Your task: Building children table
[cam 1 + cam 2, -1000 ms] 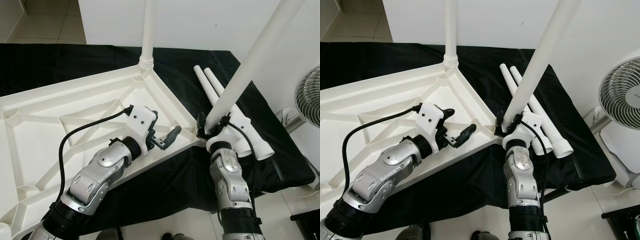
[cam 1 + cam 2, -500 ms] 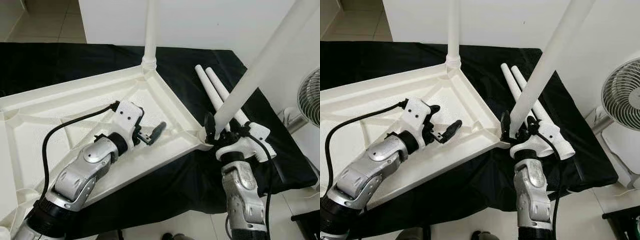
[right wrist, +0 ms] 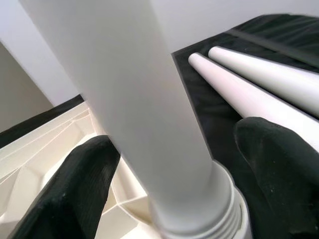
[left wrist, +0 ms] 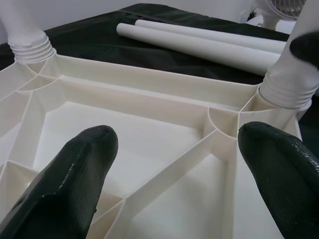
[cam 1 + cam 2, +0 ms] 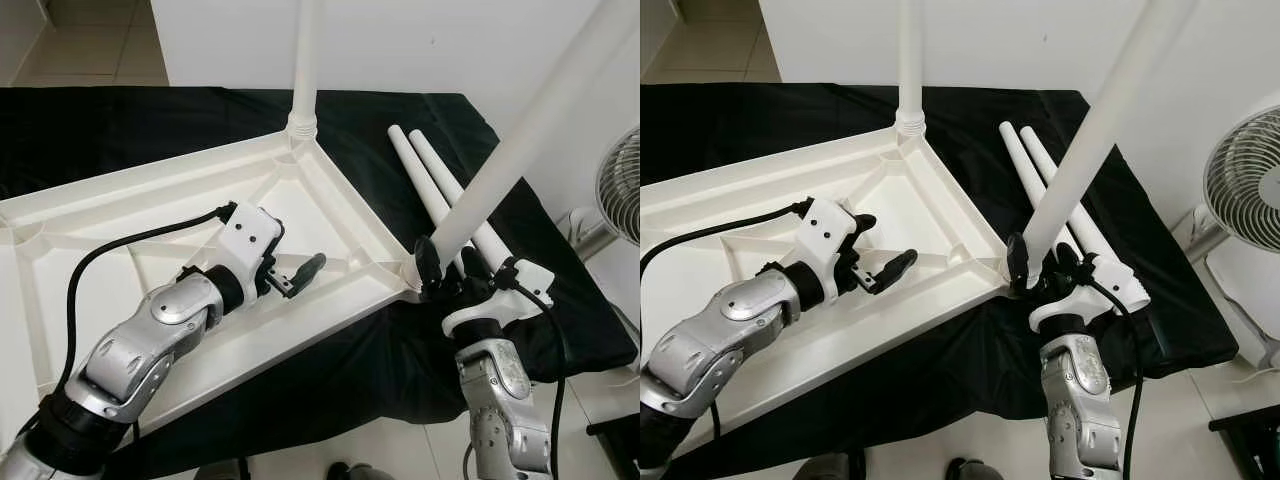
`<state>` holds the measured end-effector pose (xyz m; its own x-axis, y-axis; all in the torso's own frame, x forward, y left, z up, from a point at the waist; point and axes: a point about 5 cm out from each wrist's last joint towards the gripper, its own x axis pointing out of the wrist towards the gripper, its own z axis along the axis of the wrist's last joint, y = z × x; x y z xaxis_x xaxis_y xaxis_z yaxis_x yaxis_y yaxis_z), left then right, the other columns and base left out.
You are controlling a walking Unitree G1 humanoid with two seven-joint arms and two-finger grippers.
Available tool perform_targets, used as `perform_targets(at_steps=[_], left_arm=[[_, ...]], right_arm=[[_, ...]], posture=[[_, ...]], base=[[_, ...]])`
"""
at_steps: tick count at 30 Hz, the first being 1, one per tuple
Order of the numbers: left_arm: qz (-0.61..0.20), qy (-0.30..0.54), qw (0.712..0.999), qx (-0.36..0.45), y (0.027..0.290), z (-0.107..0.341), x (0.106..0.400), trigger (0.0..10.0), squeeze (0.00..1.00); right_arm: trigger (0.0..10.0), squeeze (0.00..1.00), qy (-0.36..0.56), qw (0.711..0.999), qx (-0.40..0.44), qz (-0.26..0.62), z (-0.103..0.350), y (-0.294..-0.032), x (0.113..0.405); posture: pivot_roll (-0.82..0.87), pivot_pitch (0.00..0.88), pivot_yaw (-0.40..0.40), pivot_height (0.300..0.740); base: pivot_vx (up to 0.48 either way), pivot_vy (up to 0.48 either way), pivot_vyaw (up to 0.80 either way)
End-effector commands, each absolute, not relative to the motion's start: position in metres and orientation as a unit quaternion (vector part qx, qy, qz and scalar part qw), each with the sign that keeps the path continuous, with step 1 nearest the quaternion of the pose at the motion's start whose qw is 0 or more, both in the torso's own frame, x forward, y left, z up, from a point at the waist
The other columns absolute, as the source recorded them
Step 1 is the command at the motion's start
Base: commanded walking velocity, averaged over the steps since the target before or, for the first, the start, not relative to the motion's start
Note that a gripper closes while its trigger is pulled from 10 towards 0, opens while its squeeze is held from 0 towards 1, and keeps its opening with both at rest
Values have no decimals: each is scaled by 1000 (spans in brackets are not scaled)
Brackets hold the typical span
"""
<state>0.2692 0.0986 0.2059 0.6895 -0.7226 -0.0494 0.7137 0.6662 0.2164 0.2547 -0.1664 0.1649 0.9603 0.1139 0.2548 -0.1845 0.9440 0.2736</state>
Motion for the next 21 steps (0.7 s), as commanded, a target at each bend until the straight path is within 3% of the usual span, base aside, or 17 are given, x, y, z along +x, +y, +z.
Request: perform_targets(at_steps=[1, 21], left_arm=[[-556, 4, 823, 119, 86, 203, 250, 10000, 0], [-607, 100, 769, 176, 92, 178, 228, 10000, 0]], right_arm=[[10000, 0, -110, 978, 140, 109, 164, -165, 251], [10000, 0, -59, 983, 101, 144, 150, -189, 217]], posture=[[50, 183, -53, 740], [37, 194, -37, 740]], base=[[0, 0, 0], [0, 0, 0]])
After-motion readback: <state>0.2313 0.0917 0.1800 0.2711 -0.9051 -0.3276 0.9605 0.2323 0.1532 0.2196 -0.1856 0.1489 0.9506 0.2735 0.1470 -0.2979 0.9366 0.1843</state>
